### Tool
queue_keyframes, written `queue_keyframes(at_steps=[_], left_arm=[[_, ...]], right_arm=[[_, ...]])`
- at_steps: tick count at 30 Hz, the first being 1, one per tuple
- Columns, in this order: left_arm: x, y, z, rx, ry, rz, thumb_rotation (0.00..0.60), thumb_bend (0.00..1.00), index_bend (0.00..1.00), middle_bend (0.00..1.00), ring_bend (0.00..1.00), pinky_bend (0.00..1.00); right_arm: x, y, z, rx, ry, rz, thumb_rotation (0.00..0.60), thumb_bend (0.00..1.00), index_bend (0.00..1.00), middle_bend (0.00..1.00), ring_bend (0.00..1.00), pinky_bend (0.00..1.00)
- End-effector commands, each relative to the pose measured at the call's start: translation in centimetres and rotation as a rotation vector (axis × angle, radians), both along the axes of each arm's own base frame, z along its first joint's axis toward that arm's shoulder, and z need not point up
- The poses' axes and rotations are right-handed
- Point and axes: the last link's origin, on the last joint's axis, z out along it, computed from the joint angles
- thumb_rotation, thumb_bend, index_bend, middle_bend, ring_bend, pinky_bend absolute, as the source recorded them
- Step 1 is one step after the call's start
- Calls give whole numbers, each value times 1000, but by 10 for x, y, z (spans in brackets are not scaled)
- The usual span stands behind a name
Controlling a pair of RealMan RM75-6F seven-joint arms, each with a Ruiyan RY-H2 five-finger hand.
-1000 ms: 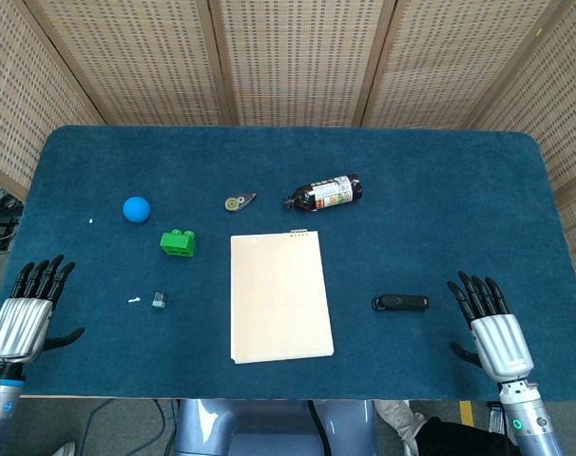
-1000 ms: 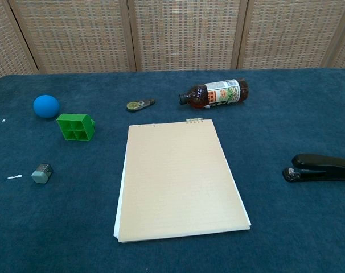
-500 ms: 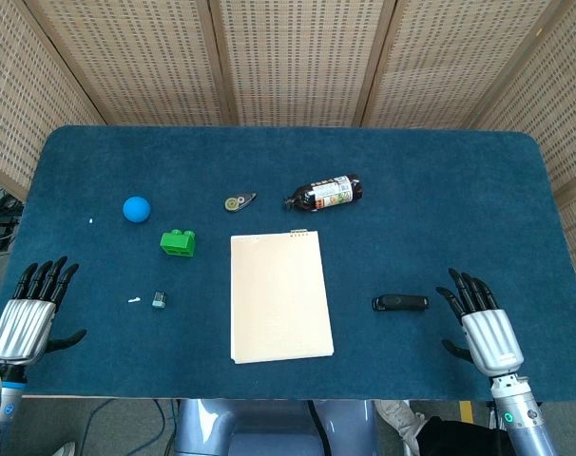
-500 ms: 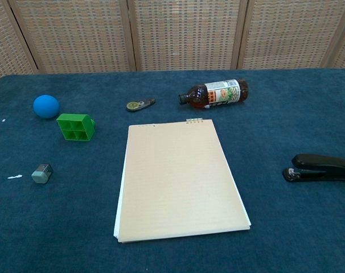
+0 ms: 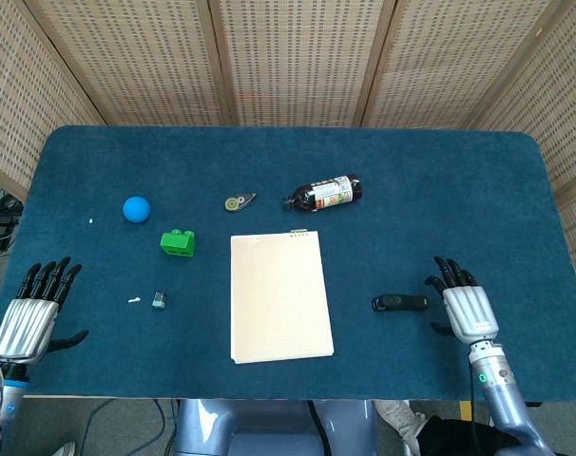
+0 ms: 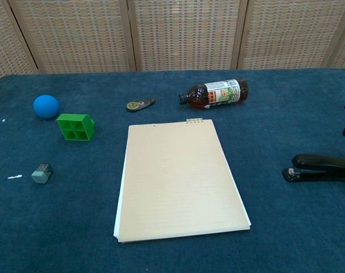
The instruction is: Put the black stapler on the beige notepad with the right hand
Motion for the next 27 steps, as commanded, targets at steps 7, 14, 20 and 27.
queue_keyframes(at_steps=[7, 14, 20, 27], left_arm=[[0, 1, -2, -8, -1, 1, 600, 163, 0, 0, 0, 0], [-1, 2, 2, 5, -9, 7, 600, 163, 0, 0, 0, 0], [-1, 2, 1, 0, -6, 6, 600, 163, 0, 0, 0, 0], [-1, 2, 1, 0, -7, 8, 600, 163, 0, 0, 0, 0]], right_arm=[[-3, -16, -10, 19, 8, -32, 600, 260, 360, 133, 56, 247], [-2, -18, -26, 51, 3, -40, 600, 261, 393, 158, 78, 266], [7, -23, -42, 78, -1, -22, 600, 266, 418, 183, 105, 293], [17, -31, -53, 87, 11, 2, 600, 282, 463, 231, 155, 333]])
